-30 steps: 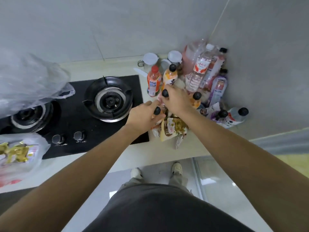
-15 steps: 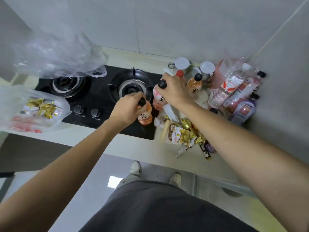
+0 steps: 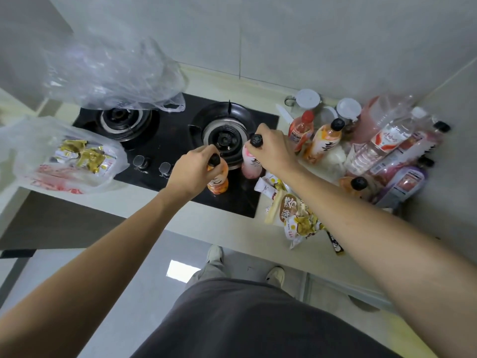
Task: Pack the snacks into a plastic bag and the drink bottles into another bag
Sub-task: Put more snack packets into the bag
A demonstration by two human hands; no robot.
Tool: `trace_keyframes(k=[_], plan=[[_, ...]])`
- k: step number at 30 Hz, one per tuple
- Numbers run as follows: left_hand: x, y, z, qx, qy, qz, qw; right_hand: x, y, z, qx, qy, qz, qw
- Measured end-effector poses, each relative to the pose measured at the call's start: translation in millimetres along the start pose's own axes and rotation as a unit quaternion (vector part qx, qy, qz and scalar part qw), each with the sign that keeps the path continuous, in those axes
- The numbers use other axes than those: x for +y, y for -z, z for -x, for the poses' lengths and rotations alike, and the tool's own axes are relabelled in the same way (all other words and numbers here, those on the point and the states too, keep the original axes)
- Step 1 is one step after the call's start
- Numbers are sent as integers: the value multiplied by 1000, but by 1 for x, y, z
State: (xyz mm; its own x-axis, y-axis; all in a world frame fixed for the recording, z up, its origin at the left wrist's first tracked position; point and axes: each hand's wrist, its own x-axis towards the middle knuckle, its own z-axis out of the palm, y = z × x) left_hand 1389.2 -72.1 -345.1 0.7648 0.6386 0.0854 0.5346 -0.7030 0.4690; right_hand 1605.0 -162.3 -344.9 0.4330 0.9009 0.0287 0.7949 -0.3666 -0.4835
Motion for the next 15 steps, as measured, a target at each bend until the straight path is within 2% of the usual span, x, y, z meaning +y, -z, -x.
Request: trace_keyframes(k=[7,10,13,15], plan=[[-1,2,9,0,11,-34,999,3,2,9,-9,-2,-38,999],[5,3,10,43,6,-87,995,8,6,16,-6,3,-54,999],[21,4,13,104,-86,-90,987,27,7,34,17,-12,-44,999],[40,-4,19,93,-132,-49,986,46,4,57,33,-28,-35,998]])
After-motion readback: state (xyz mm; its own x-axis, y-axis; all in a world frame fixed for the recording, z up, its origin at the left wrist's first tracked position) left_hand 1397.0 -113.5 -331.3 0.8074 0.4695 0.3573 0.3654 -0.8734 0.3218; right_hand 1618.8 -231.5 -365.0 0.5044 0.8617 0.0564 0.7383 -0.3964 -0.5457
